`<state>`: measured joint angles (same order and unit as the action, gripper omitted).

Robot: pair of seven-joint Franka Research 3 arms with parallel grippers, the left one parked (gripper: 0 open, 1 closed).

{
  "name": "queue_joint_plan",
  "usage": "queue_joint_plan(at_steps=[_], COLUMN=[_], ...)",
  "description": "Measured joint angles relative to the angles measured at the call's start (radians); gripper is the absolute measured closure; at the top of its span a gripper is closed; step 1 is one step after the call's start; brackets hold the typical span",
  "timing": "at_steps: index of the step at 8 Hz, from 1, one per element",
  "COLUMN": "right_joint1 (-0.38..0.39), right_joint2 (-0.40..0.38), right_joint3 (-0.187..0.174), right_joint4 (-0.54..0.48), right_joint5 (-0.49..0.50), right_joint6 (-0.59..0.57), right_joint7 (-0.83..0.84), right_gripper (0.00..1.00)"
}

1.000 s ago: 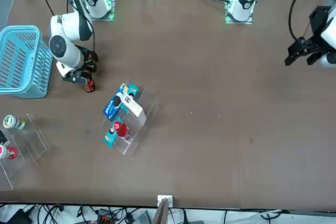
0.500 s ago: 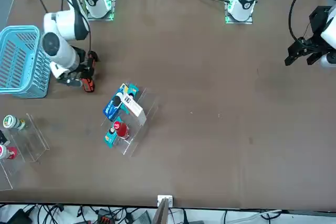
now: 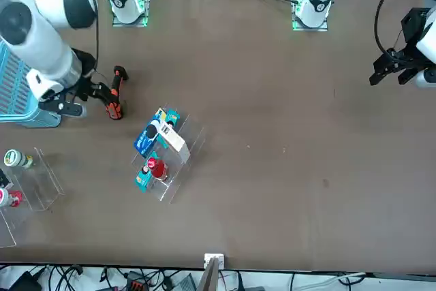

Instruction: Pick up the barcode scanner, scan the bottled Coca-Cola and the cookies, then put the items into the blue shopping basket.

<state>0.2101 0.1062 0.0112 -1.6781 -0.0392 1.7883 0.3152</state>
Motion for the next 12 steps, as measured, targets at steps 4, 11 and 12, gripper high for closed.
queue_joint_plan(at_steps=[4,11,12], right_joint1=[0.081,0.167,0.167], right_joint2=[0.233,0.48,0.493], right_joint3=[0.002,0.015,0.016], right_joint4=[0.352,0.618,0.618], right_joint5=[0.048,0.051,0.051], right_joint6=[-0.006,0.125,0.148], right_joint7=[-0.058,-0.06,-0.06], right_gripper=[0.0,0.0,0.0])
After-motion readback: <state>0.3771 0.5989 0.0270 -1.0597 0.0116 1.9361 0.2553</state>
